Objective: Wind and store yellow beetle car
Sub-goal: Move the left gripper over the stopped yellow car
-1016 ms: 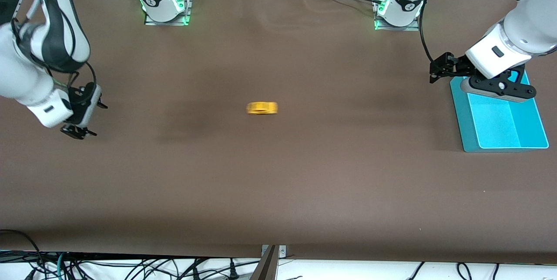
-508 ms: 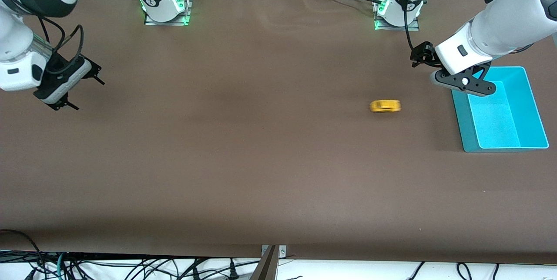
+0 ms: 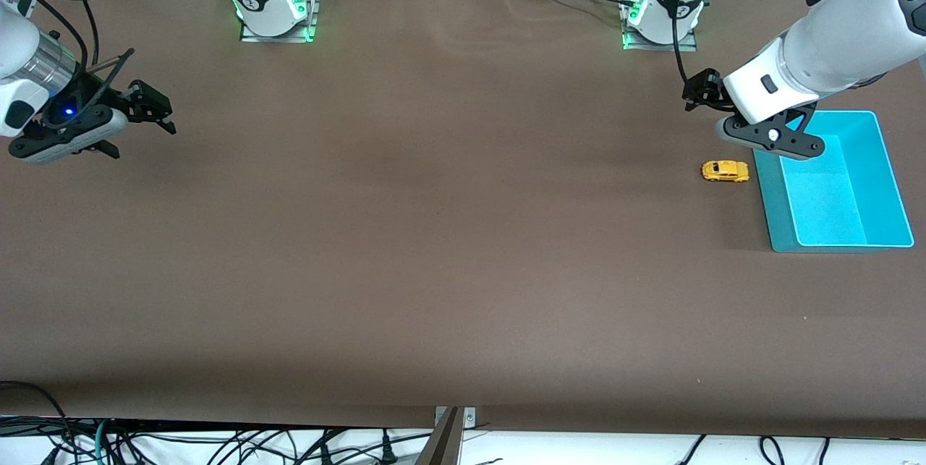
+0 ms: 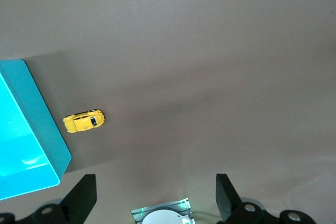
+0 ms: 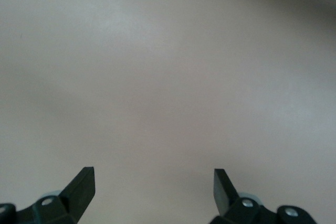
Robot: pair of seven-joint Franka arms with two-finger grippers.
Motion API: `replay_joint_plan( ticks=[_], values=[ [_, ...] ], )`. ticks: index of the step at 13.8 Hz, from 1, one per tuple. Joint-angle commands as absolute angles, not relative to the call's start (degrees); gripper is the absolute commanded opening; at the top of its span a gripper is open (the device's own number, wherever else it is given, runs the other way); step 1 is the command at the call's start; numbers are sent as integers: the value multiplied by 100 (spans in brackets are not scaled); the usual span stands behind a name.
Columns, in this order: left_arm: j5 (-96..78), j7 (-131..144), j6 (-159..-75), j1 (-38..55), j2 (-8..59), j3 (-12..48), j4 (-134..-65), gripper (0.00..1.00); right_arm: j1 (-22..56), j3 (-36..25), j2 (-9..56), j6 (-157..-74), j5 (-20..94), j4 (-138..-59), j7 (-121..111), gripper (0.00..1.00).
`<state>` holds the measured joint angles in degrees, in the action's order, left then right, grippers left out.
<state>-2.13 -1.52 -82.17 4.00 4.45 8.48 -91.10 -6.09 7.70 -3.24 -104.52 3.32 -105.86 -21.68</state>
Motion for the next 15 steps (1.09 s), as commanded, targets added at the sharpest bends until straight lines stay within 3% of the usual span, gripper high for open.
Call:
replay_joint_plan(
  ticks=[1,8,12,15],
  values=[
    [-185,-333,-8104,413,501,835,-9017,100,-457,712,-439,-10169,378,-10459,-1268,100],
    [192,-2482,-8769,194,501,835,-9490,100,-457,712,-449,-9967,387,-10346,-958,100],
    [499,-4285,-10025,-131,194,826,-10851,100,-466,721,-325,-9694,343,-10081,-861,100],
    [501,-5900,-11474,-658,18,835,-12178,100,-466,721,-325,-9694,299,-10037,-835,100]
  ],
)
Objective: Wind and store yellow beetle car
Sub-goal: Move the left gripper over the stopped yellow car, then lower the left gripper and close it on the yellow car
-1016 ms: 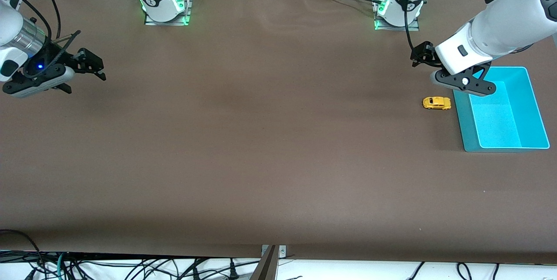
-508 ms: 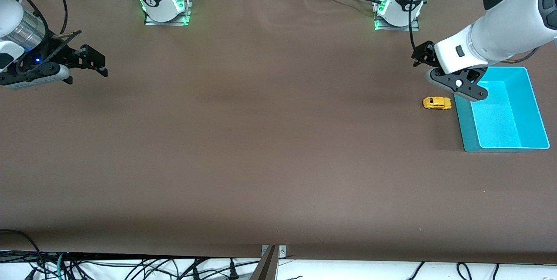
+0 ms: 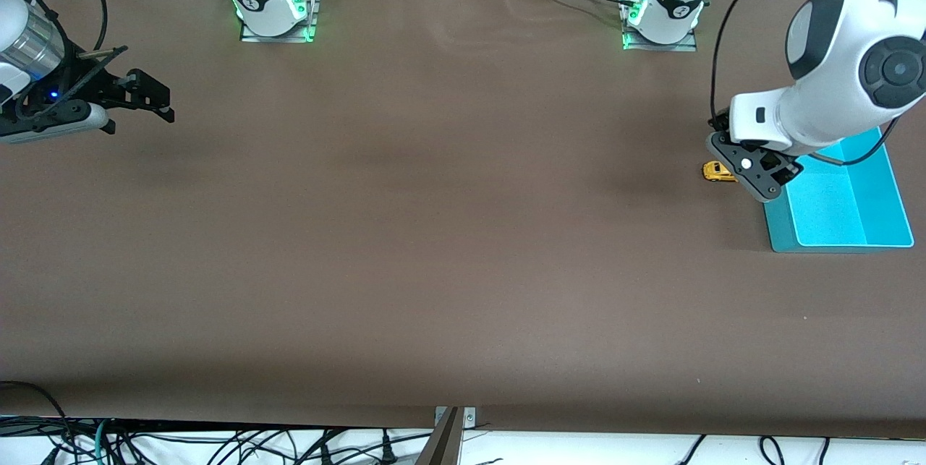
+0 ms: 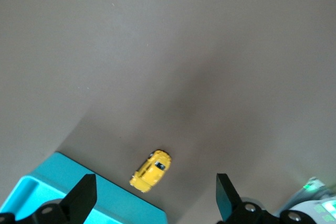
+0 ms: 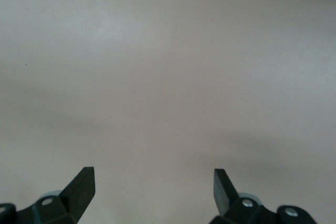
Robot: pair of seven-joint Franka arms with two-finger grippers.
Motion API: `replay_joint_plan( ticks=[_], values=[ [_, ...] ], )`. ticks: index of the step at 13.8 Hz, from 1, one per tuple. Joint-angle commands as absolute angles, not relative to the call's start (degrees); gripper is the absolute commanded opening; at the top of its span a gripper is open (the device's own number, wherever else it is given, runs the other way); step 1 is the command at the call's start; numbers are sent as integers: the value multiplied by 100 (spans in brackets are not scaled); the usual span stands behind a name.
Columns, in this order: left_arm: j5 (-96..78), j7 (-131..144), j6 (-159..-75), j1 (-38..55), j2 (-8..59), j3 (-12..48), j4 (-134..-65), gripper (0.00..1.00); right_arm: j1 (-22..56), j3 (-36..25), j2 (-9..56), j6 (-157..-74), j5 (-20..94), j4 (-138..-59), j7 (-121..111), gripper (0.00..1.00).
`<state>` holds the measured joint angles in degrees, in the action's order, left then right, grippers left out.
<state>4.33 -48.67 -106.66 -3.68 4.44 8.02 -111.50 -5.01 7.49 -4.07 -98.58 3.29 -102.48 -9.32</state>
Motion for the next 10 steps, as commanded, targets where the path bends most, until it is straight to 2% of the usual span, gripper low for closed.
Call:
replay_joint_plan(
  ticks=[1,3,5,10],
  values=[
    [501,-6246,-11800,-807,35,835,-12504,100,-466,721,-325,-9686,264,-10011,-852,100],
    [571,-6808,-12626,-1106,88,826,-13163,100,-483,703,-325,-9659,272,-9993,-888,100],
    [554,-7556,-13295,-1292,289,826,-13516,100,-492,694,-325,-9555,264,-9932,-879,100],
    [580,-8286,-13709,-1686,773,826,-13771,100,-466,747,-282,-9290,-105,-9844,-853,100]
  ],
)
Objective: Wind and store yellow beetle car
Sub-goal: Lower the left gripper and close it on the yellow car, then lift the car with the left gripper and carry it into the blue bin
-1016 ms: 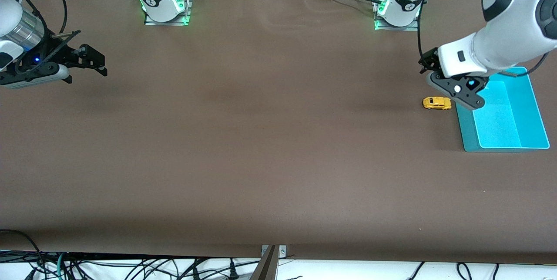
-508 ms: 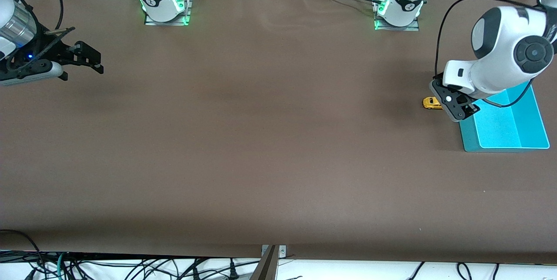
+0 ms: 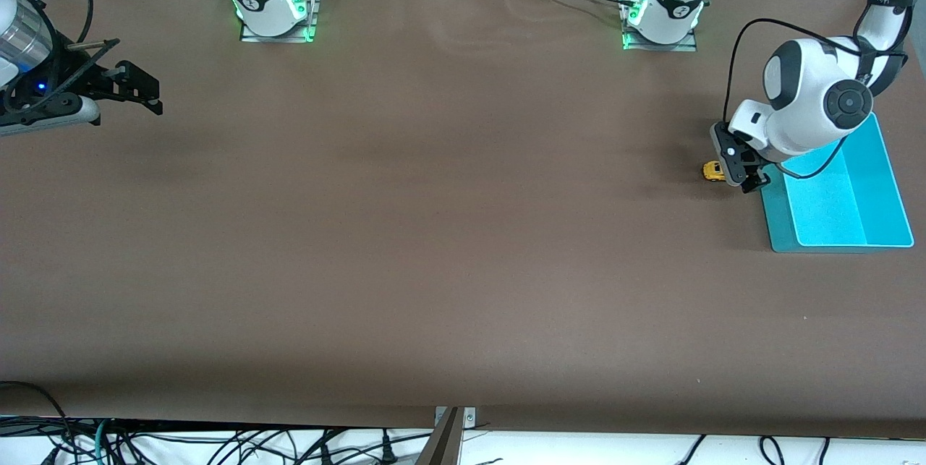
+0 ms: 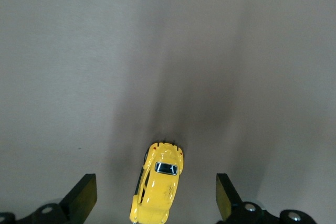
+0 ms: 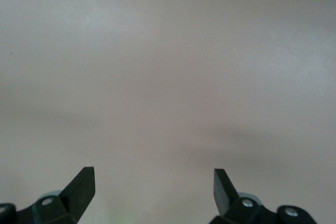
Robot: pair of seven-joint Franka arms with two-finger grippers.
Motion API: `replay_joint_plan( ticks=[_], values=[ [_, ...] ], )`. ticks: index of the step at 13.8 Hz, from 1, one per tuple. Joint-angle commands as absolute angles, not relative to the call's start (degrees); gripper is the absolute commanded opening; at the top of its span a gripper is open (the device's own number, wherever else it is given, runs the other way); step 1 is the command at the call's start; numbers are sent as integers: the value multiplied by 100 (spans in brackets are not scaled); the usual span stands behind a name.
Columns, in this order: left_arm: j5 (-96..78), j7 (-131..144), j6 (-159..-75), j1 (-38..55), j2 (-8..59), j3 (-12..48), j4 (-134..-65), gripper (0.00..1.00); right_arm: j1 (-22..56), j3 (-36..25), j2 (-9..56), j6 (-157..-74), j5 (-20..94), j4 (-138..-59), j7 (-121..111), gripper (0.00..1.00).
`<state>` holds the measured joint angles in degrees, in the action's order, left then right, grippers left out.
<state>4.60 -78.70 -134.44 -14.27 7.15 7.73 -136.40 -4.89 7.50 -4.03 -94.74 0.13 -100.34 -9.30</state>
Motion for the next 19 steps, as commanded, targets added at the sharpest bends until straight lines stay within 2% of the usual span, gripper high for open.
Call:
replay_joint_plan(
  ticks=[1,4,8,10,11,12,13,14,16,19],
  values=[
    [571,-8488,-13998,-1757,843,826,-13938,100,-466,738,-273,-9290,-114,-9844,-853,100],
    [571,-8911,-14711,-1916,1133,826,-14106,100,-457,747,-272,-9290,-123,-9835,-853,100],
    [589,-9263,-15011,-2276,1669,817,-14080,100,-466,738,-264,-9290,-123,-9844,-853,100],
    [624,-9281,-15038,-2320,1696,826,-14080,100,-466,738,-264,-9290,-123,-9844,-853,100],
    [624,-9403,-15038,-2286,1679,835,-14045,91,-475,738,-264,-9290,-123,-9835,-853,100],
    [615,-9509,-15029,-2294,1670,835,-14045,52,-475,738,-264,-9290,-123,-9844,-853,100],
    [615,-9501,-15029,-2303,1679,835,-14045,24,-475,730,-246,-9290,-114,-9835,-853,100],
    [615,-9492,-15021,-2303,1661,835,-14036,16,-475,729,-246,-9290,-114,-9835,-853,100],
    [607,-9457,-14933,-2276,1609,844,-13940,16,-475,729,-246,-9290,-114,-9835,-861,100],
    [519,-9387,-14294,-2276,1478,948,-13581,16,-475,729,-246,-9290,-114,-9835,-861,100]
  ],
)
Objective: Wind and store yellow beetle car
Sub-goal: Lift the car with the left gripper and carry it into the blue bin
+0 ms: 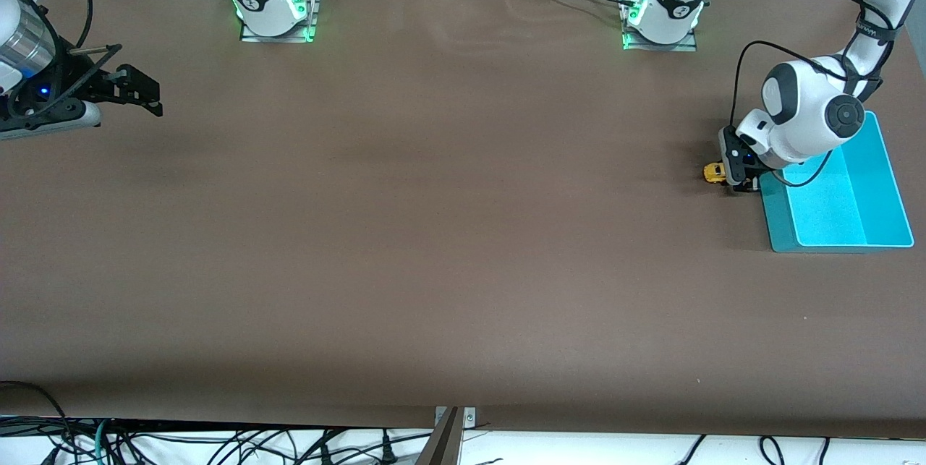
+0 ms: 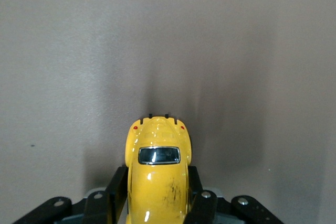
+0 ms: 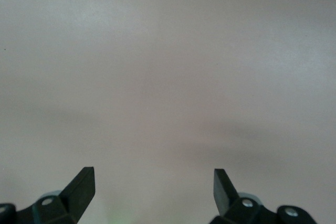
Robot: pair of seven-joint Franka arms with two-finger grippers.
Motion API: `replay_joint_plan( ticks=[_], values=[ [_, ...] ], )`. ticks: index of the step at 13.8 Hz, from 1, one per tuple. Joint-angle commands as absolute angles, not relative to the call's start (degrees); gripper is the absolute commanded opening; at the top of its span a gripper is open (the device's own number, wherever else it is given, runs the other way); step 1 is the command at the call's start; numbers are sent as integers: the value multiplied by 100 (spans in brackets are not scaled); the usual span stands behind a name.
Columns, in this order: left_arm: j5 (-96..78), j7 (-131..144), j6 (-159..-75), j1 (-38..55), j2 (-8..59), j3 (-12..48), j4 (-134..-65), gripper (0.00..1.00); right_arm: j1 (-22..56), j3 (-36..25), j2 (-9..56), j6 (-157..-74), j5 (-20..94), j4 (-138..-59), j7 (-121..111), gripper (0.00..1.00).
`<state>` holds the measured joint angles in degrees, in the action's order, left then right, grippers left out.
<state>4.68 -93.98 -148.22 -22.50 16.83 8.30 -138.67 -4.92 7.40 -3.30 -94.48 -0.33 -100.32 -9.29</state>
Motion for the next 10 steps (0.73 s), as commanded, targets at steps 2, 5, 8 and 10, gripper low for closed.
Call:
replay_joint_plan(
  ticks=[2,5,8,10],
  values=[
    [519,-9020,-13199,-2276,1371,1290,-12863,16,-475,729,-246,-9290,-114,-9835,-861,100],
    [527,-8554,-11107,-2241,1642,1826,-11203,17,-475,721,-246,-9290,-114,-9835,-861,100],
    [615,-8367,-10031,-2214,1740,1872,-10215,19,-475,721,-246,-9290,-105,-9835,-861,100],
    [633,-8620,-9862,-2520,1731,1662,-10073,21,-475,721,-246,-9290,-105,-9835,-861,100]
  ],
)
